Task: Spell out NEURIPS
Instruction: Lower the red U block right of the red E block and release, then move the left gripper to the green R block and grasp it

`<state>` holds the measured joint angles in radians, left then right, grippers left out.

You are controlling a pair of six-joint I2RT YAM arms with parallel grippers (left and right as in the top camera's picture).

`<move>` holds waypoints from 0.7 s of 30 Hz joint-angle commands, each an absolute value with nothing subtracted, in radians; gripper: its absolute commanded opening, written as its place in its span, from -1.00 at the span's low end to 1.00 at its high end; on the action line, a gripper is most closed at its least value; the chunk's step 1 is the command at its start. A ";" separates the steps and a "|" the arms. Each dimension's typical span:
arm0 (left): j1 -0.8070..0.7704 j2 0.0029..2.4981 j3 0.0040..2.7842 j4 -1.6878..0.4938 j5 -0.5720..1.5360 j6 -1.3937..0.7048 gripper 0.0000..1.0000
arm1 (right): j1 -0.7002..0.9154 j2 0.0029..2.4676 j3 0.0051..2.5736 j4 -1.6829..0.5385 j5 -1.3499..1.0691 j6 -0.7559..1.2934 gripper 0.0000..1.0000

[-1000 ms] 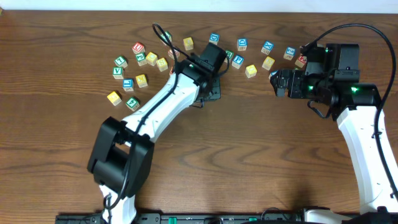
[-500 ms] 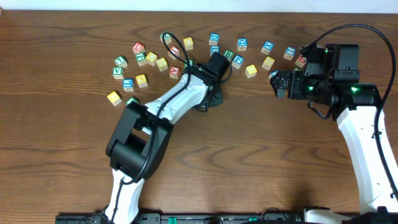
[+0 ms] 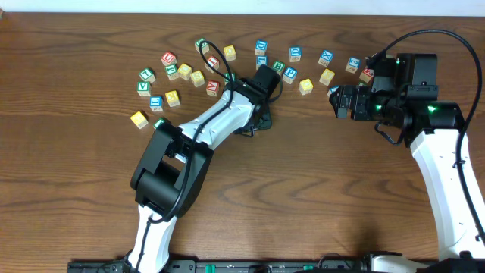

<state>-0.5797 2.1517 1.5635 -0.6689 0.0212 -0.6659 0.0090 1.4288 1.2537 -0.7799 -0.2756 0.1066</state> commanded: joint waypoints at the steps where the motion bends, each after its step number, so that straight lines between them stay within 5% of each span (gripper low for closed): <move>1: -0.581 2.132 1.582 -0.685 0.020 -0.658 0.07 | 0.015 1.432 1.274 -0.771 -0.268 0.118 0.99; 21: -0.435 1.786 1.630 -0.719 0.081 -0.409 0.07 | 0.015 1.432 1.274 -0.731 -0.291 0.119 0.99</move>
<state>-0.4744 1.7706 1.6257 -0.7097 0.0299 -0.4919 0.0090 1.4292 1.2537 -0.7372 -0.2783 0.1066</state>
